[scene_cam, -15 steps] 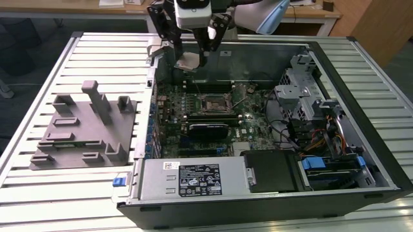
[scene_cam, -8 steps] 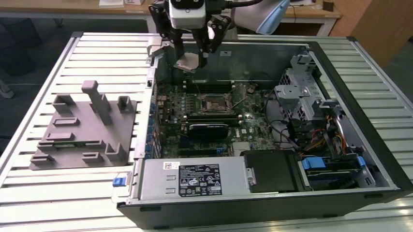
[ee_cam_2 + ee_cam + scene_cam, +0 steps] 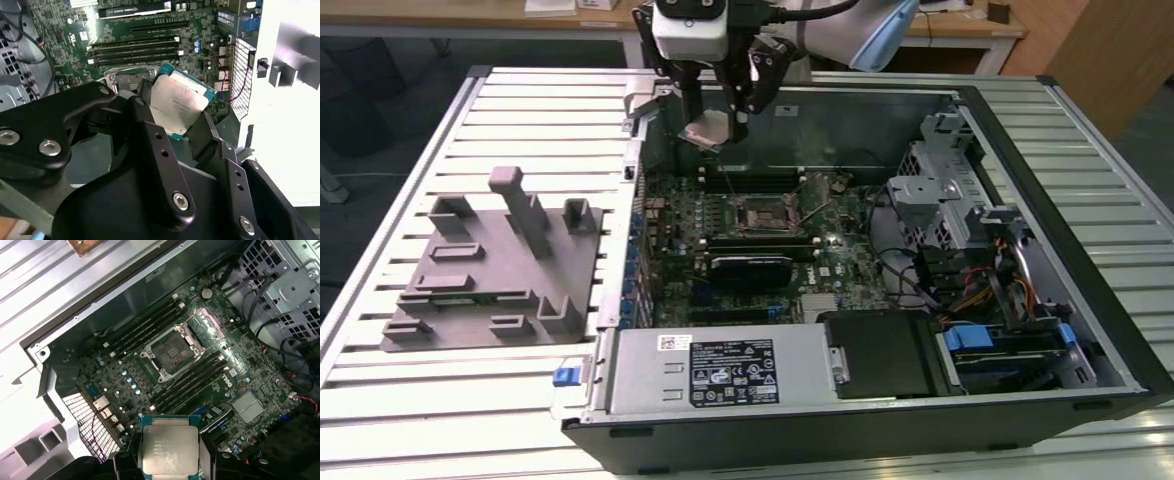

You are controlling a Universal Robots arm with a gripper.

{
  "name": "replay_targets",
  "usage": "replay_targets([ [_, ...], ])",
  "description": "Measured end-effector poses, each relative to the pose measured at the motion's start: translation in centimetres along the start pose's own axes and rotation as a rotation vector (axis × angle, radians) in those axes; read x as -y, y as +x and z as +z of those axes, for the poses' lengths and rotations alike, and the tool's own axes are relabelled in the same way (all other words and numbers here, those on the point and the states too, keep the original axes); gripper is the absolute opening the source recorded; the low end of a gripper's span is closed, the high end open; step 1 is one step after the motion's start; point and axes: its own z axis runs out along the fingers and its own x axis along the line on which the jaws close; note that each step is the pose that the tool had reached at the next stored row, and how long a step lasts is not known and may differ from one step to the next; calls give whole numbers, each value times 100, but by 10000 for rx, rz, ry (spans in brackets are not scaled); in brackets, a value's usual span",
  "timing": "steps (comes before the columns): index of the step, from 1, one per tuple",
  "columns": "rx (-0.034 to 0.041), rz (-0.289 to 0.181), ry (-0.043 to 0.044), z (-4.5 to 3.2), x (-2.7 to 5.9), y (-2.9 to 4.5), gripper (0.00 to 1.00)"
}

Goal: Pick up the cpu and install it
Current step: 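Pick up the cpu and move it towards the insertion slot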

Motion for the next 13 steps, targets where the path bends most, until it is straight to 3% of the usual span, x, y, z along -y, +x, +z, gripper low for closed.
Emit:
replay_targets([
  [13,98,1971,72,16,0,2,54],
])
